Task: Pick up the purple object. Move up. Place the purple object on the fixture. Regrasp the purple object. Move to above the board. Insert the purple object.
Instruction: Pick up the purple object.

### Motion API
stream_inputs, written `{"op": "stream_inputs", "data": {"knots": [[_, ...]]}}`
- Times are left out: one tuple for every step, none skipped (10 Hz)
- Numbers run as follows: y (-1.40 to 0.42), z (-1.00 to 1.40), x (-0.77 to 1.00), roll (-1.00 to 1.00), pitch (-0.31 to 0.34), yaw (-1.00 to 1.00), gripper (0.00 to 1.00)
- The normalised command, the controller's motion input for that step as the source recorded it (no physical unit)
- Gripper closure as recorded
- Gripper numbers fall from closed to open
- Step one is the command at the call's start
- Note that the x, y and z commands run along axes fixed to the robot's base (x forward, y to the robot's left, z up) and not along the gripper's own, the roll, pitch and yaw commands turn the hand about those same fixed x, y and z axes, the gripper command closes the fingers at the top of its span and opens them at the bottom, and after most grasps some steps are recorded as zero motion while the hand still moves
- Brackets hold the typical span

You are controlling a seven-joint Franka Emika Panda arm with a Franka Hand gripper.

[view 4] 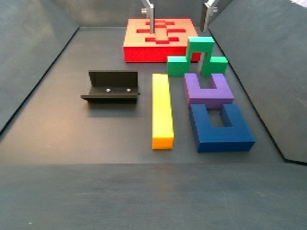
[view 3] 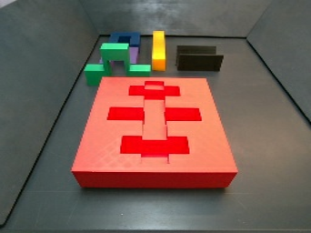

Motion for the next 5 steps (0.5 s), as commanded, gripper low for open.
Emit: {"op": "stream_inputs", "data": {"knots": [[-0.04,0.0,0.0,0.0,0.0,0.0,0.0],[-0.45,-0.15,0.03,0.09,-0.007,0.0,0.0],[-0.8,-0.31,0.32,0.22,0.0,0.0,0.0],[-0.74,-0.4,0.23,0.19,0.0,0.0,0.0],[-0.53,-0.49,0.0,0.04,-0.081,0.03,0.0]]}}
